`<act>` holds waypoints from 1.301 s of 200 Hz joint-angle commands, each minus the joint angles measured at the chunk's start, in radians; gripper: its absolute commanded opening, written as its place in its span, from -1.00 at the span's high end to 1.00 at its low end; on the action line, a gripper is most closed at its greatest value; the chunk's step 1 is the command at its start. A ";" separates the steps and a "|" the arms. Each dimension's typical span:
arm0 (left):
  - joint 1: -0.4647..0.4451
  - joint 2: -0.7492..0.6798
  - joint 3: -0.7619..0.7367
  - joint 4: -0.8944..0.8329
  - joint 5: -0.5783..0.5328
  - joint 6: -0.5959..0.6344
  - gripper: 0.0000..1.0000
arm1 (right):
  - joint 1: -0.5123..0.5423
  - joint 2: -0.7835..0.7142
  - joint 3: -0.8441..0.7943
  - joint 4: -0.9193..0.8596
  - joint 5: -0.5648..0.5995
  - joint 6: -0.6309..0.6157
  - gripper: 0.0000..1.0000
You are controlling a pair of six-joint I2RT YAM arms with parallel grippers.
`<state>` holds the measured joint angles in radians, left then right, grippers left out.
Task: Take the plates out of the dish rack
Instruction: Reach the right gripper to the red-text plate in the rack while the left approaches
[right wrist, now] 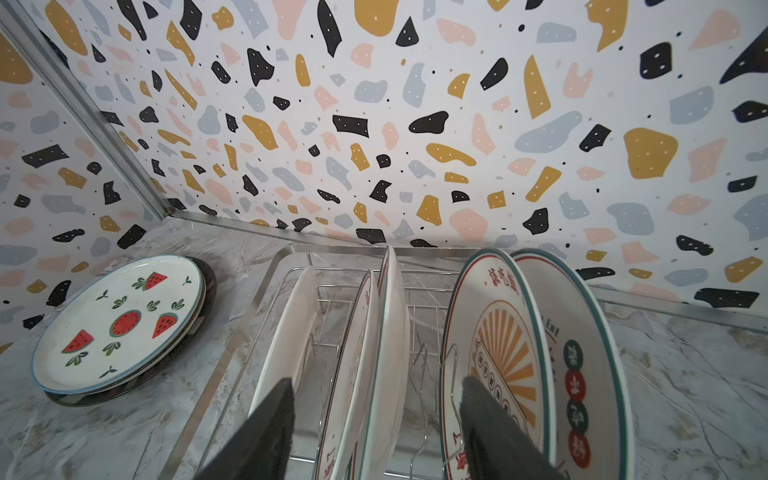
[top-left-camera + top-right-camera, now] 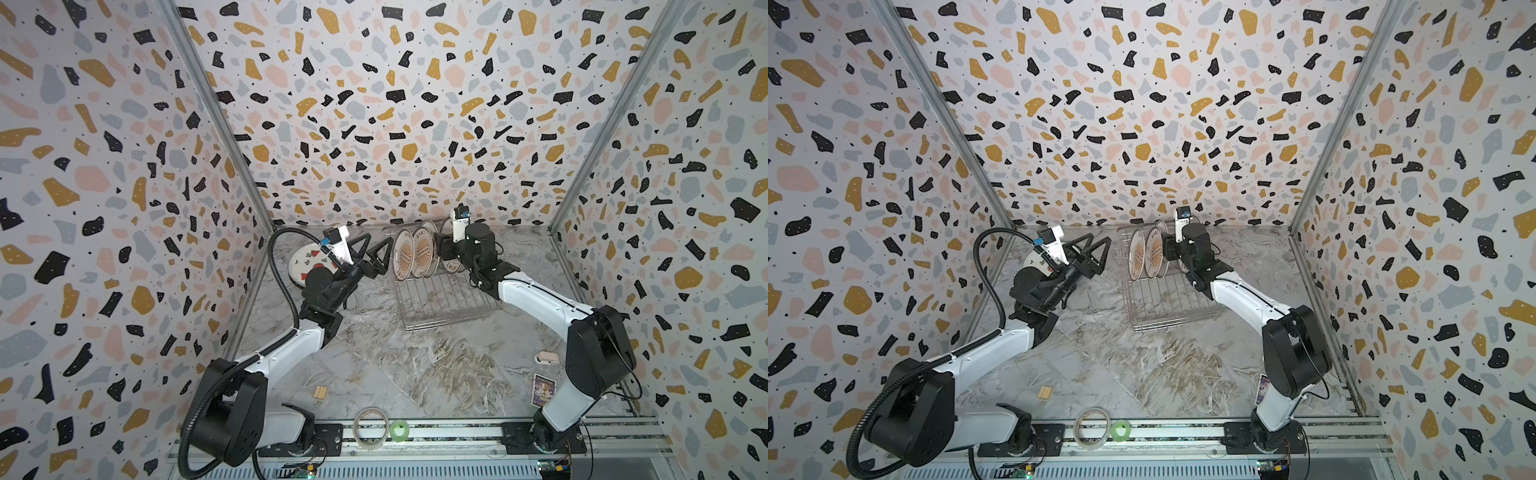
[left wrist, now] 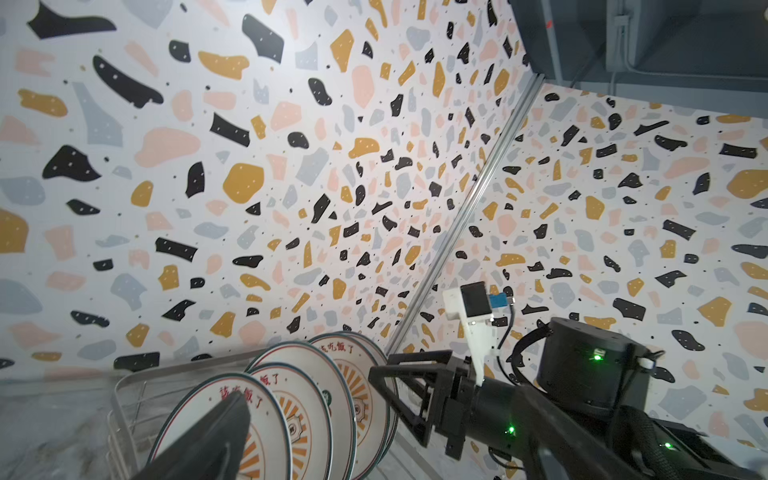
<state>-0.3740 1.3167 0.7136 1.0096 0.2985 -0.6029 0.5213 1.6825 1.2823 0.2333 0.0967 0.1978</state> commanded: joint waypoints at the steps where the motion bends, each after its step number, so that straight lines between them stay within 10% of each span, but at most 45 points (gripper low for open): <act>1: -0.012 -0.003 -0.036 0.053 0.041 0.016 -0.99 | 0.005 -0.005 0.012 -0.063 -0.011 0.007 -0.21; 260: -0.083 0.156 0.015 0.029 0.056 -0.004 -1.00 | 0.095 0.337 0.336 -0.298 0.451 0.014 0.67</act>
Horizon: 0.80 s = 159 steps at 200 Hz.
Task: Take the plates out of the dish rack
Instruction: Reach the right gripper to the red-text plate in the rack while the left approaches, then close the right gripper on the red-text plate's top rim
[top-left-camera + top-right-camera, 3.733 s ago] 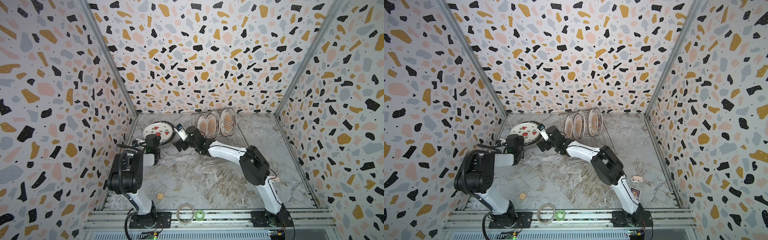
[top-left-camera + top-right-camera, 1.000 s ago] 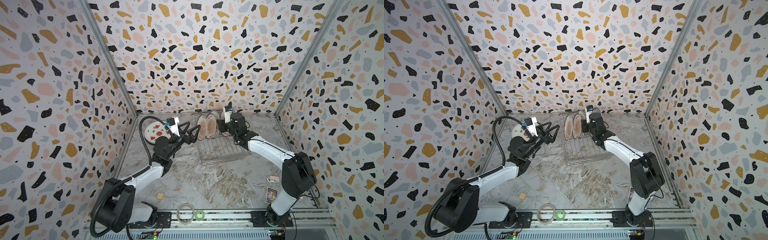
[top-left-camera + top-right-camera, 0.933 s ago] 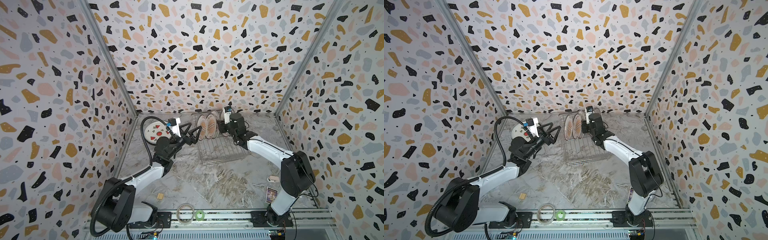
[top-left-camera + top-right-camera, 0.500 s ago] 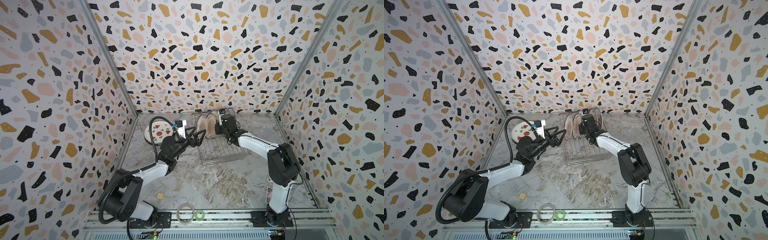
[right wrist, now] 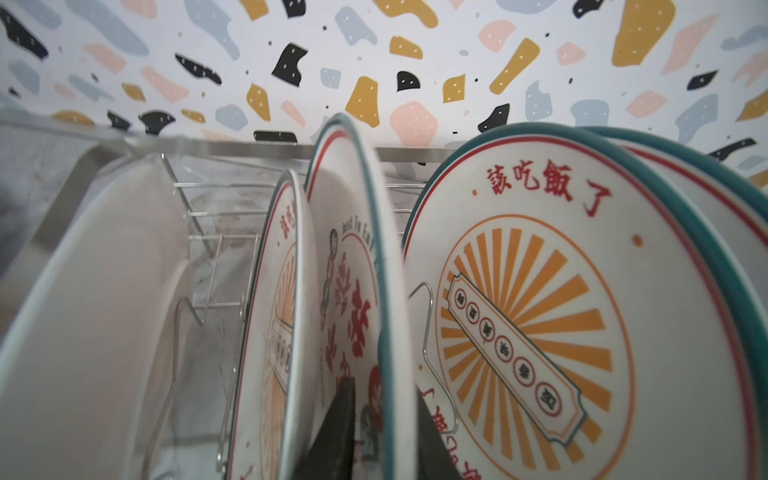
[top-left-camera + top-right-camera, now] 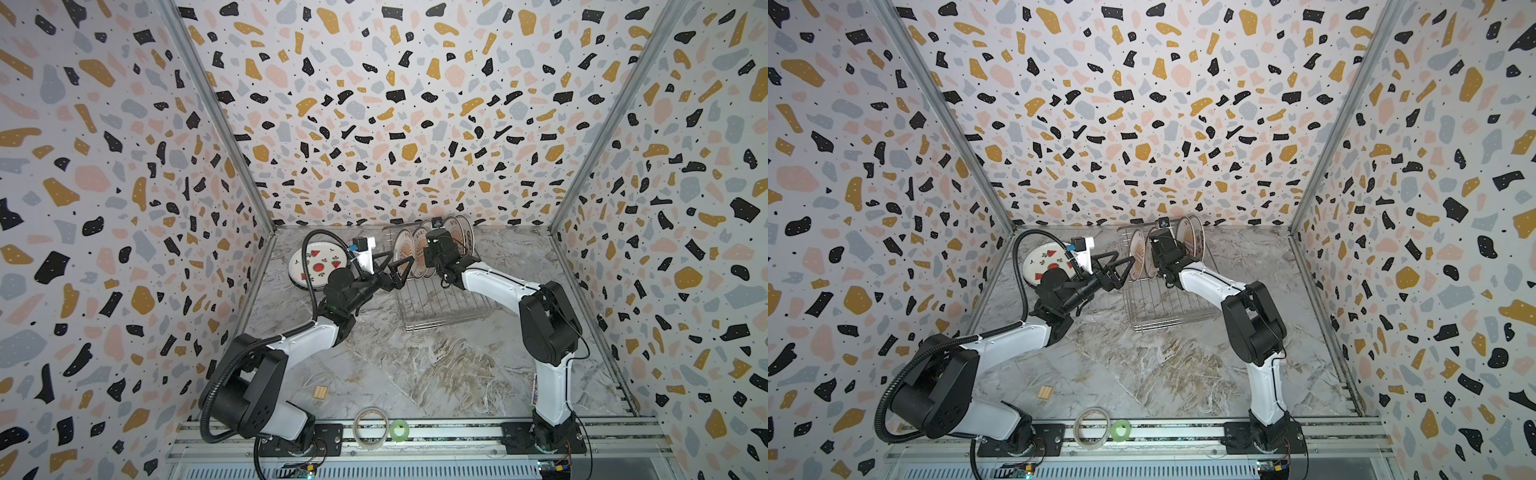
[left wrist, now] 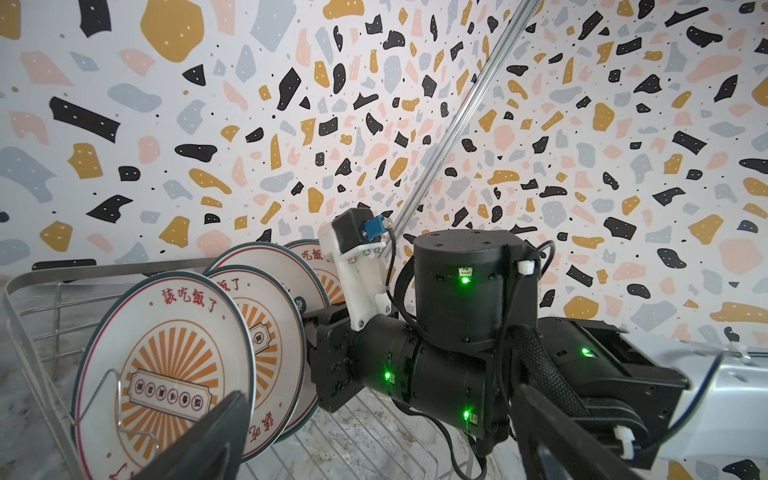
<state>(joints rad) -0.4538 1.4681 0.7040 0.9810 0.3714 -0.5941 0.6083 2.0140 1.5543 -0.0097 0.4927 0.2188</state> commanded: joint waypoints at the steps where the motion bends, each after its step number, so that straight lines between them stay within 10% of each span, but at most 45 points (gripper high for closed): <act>1: -0.003 0.006 0.025 0.057 -0.017 -0.013 -1.00 | 0.009 0.006 0.066 -0.056 0.057 -0.007 0.67; 159: -0.002 -0.029 0.003 0.013 -0.108 0.027 -1.00 | 0.106 -0.225 -0.096 0.152 0.345 -0.172 0.86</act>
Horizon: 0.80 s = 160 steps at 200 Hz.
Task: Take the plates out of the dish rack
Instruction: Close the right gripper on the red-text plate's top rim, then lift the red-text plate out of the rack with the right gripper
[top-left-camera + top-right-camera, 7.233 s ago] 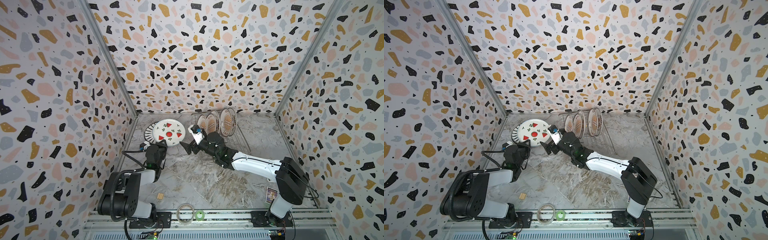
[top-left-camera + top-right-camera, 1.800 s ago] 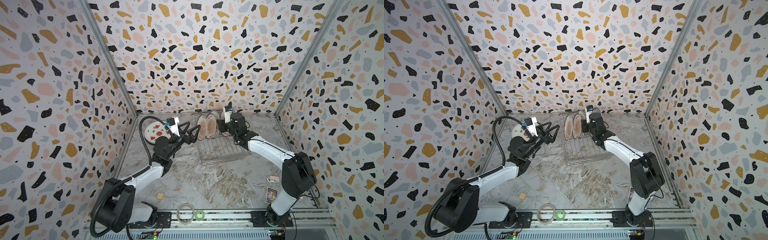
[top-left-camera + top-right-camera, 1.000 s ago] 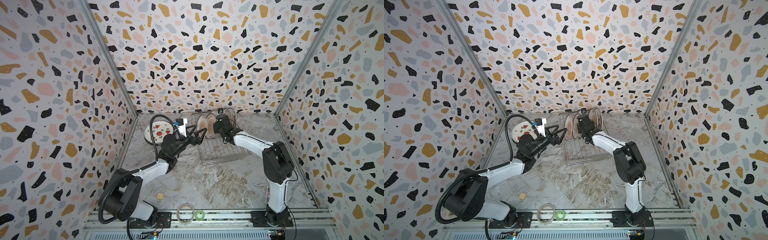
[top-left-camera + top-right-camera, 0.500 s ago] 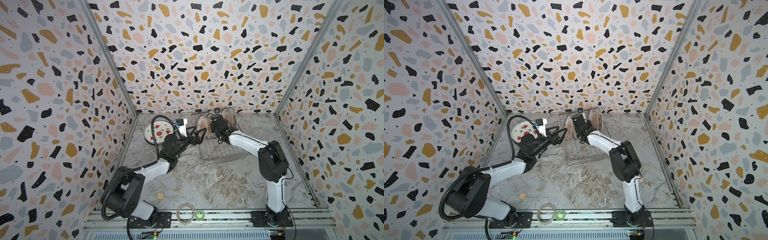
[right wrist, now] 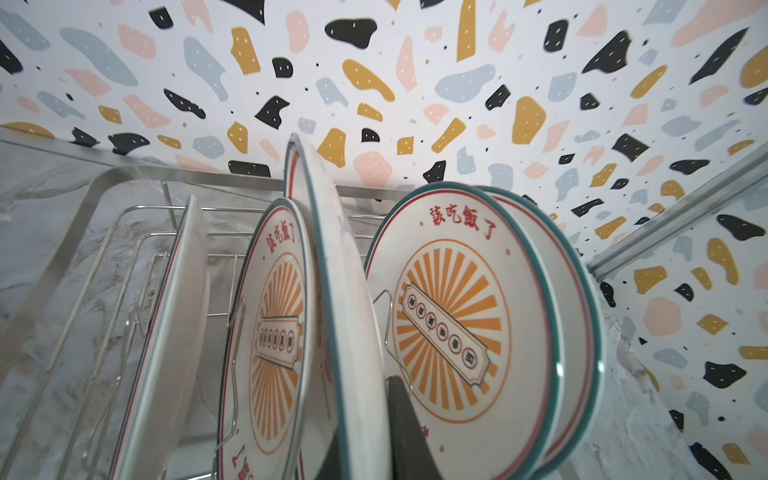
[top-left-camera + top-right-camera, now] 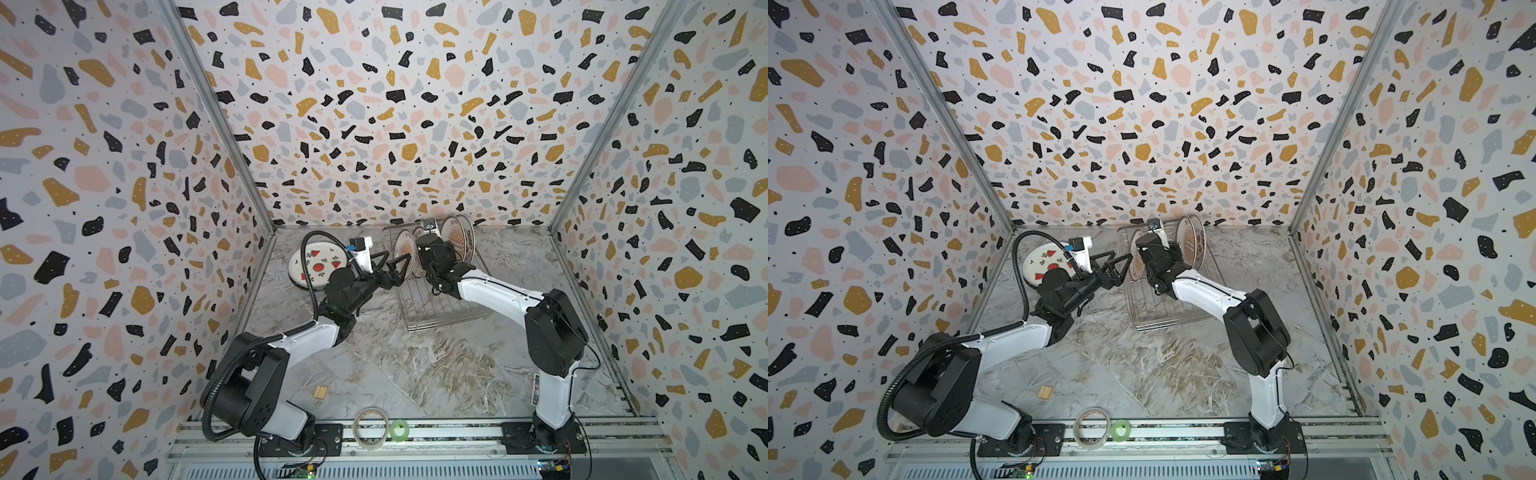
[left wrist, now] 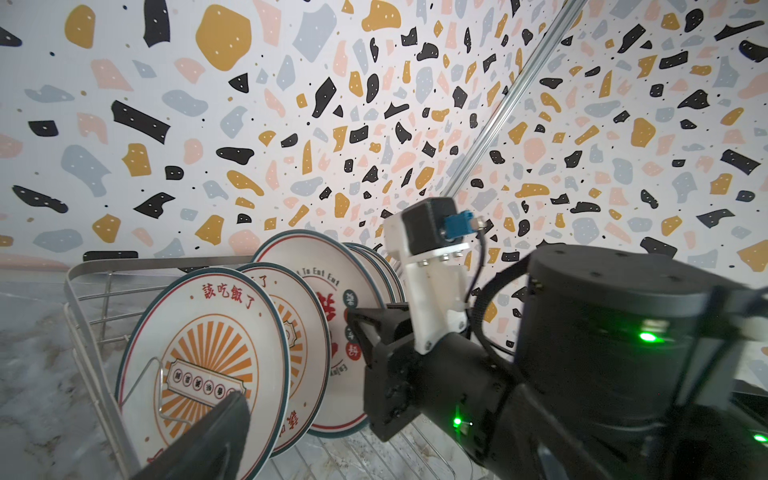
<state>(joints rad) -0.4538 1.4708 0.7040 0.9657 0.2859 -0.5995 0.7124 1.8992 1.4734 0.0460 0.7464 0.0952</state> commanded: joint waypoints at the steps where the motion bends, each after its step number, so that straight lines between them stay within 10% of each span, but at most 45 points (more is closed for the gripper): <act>1: -0.002 -0.031 0.002 0.028 -0.023 0.031 -1.00 | 0.002 -0.110 -0.016 0.097 0.093 -0.050 0.86; 72: -0.002 -0.078 -0.024 0.025 -0.098 0.063 -1.00 | 0.007 -0.236 -0.183 0.229 0.142 -0.082 0.91; 160: -0.003 -0.061 -0.082 0.188 -0.038 0.062 -1.00 | -0.089 -0.554 -0.495 0.400 -0.265 0.066 0.97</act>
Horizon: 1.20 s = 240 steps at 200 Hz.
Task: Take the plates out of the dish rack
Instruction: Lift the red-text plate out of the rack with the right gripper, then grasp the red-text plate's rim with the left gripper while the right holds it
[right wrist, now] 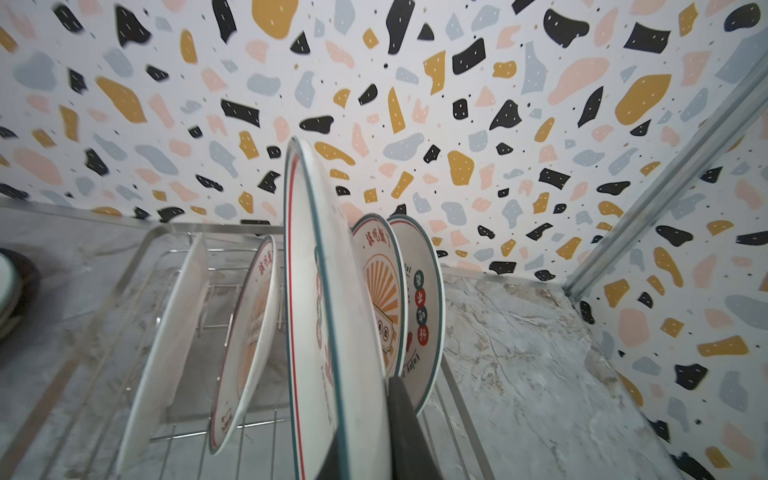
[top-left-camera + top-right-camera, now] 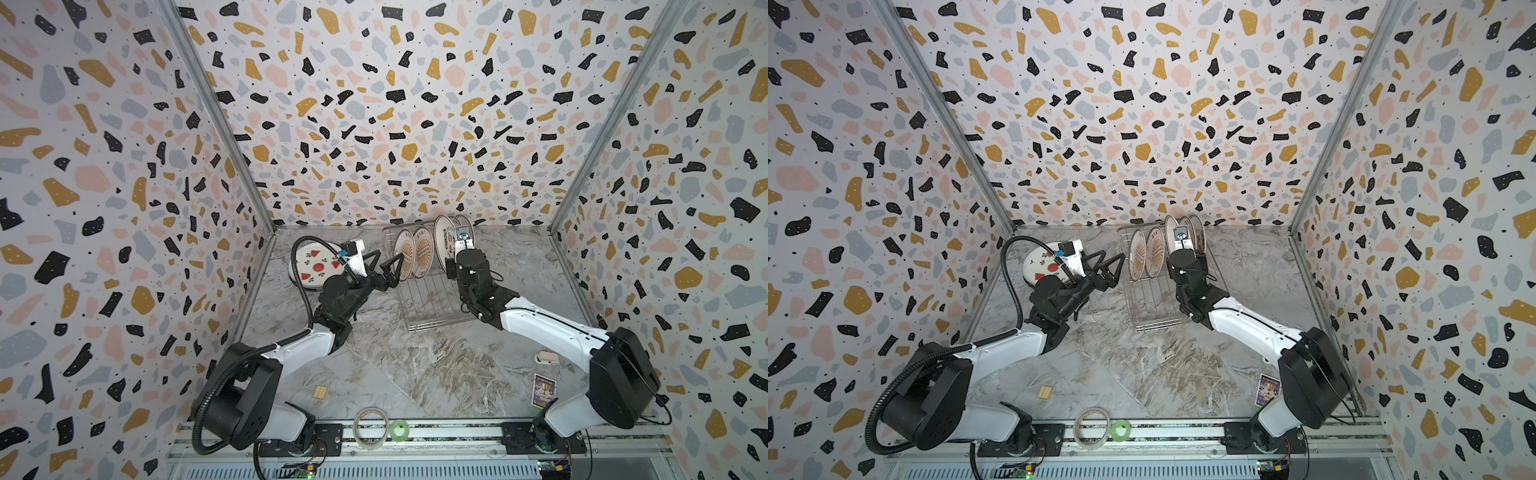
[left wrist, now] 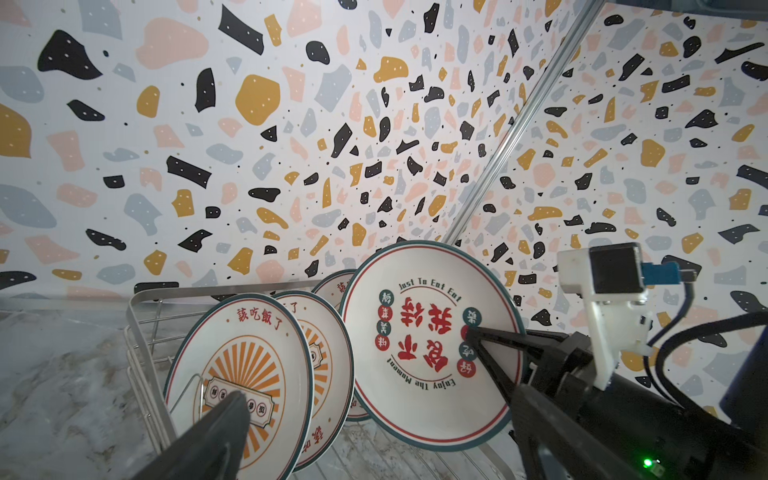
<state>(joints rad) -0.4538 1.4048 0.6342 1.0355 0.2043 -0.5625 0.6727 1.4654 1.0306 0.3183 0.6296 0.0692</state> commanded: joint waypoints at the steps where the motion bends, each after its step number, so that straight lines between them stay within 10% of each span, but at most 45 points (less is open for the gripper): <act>1: -0.002 0.006 -0.012 0.120 0.047 0.025 -1.00 | -0.053 -0.128 -0.058 0.133 -0.155 0.095 0.97; 39: -0.002 -0.006 -0.043 0.176 0.111 0.068 -0.99 | -0.082 -0.235 -0.168 0.194 -0.203 0.095 1.00; 95: -0.002 -0.054 -0.063 0.161 0.158 0.211 -0.99 | -0.273 -0.347 -0.356 0.402 -0.683 0.234 1.00; 166: -0.003 0.025 -0.011 0.288 0.420 0.116 -0.99 | -0.408 -0.344 -0.447 0.642 -1.070 0.372 1.00; 240: -0.025 0.047 -0.012 0.317 0.399 0.111 -0.97 | -0.421 -0.321 -0.482 0.824 -1.323 0.435 1.00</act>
<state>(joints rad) -0.4599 1.4509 0.5919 1.2655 0.5968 -0.4423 0.2569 1.1564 0.5476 0.9752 -0.5663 0.4541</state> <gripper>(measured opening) 0.993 0.114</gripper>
